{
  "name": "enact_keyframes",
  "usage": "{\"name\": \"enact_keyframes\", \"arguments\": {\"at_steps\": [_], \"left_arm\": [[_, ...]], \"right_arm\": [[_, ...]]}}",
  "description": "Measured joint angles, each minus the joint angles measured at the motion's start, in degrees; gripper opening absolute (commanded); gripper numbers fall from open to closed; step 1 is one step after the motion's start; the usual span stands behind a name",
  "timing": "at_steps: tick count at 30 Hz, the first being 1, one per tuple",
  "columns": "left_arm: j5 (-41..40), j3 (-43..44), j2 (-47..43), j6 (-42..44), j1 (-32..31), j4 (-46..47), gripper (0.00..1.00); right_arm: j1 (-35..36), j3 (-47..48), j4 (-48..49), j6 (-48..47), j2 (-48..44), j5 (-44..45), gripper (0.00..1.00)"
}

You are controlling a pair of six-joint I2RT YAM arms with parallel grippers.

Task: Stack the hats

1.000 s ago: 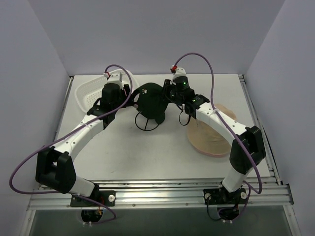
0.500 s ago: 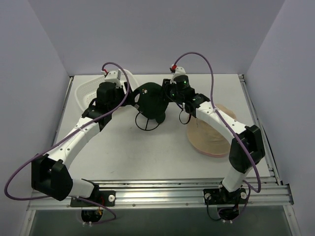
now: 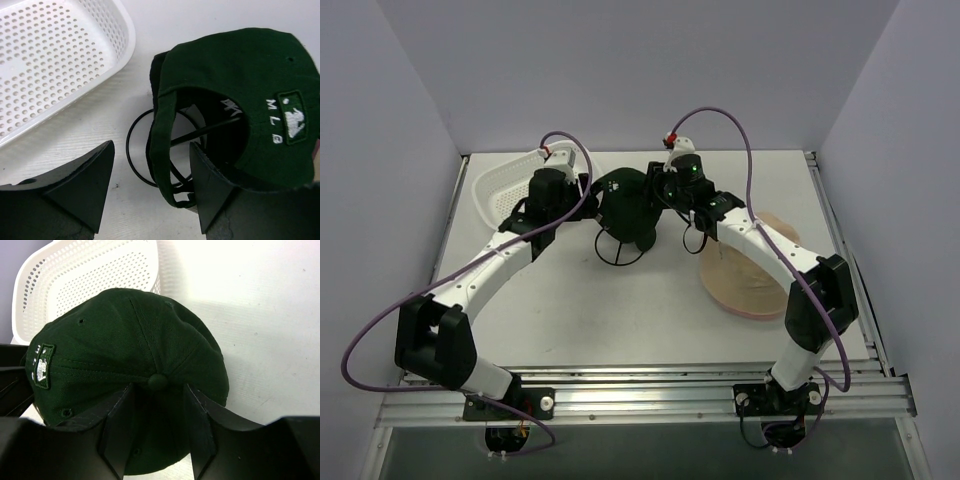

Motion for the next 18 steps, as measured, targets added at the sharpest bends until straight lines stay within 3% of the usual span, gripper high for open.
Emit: {"name": "enact_keyframes", "arguments": {"at_steps": [6, 18], "left_arm": [[-3.7, -0.3, 1.7, -1.0, 0.0, 0.2, 0.59], [-6.6, 0.0, 5.7, -1.6, 0.2, 2.6, 0.57]], "right_arm": [[0.3, -0.5, 0.4, 0.0, 0.0, -0.3, 0.41], [0.3, -0.5, 0.4, 0.0, 0.0, -0.4, 0.42]]}}
